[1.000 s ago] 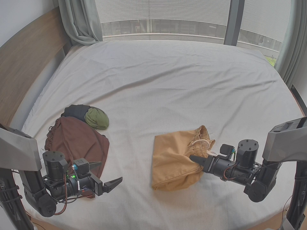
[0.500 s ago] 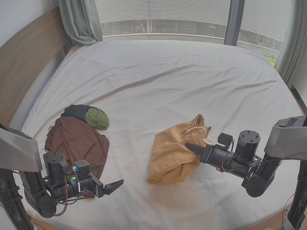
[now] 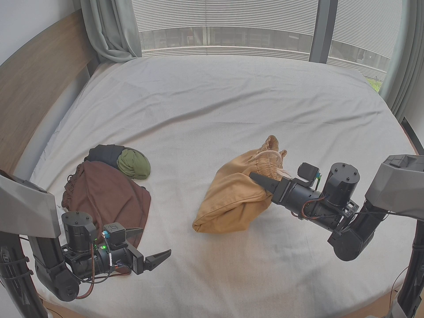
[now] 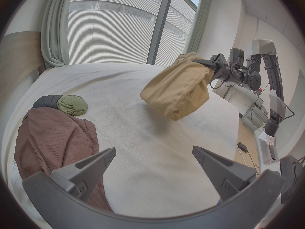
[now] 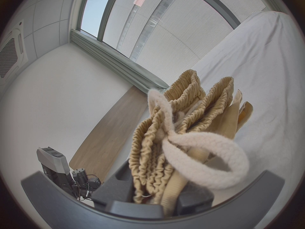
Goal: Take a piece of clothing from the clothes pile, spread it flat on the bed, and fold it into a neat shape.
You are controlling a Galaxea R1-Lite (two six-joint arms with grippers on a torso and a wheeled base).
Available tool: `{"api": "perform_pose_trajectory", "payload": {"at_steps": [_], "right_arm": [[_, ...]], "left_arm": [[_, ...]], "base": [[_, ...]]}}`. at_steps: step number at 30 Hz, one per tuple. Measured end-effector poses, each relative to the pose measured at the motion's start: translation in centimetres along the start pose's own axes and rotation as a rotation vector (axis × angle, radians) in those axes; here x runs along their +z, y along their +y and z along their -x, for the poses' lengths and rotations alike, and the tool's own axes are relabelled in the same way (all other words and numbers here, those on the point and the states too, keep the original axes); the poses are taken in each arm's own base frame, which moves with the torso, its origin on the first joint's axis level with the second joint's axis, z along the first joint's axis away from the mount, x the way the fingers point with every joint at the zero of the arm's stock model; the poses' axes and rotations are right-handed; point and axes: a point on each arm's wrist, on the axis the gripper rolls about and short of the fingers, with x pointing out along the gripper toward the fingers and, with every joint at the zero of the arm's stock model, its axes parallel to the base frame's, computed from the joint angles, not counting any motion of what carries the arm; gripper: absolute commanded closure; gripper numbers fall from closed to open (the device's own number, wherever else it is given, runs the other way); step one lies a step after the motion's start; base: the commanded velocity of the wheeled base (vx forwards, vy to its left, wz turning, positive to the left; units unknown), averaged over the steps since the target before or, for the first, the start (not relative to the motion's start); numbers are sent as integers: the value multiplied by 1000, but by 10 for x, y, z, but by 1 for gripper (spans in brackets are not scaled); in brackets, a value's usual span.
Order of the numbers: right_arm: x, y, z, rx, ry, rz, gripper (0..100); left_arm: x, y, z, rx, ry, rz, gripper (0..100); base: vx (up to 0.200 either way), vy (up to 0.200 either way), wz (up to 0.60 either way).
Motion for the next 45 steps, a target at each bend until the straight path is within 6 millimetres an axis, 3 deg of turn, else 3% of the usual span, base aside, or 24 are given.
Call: {"api": "perform_pose_trajectory", "payload": {"at_steps": [23, 45], "right_arm": [[22, -8, -48, 11, -22, 9, 100], [38, -29, -92, -12, -29, 7, 100]], "left_arm": [[-3, 0, -1, -2, 12, 3, 0], [-4, 0, -1, -1, 17, 6, 0]], "base": [[0, 0, 0], [0, 0, 0]]}}
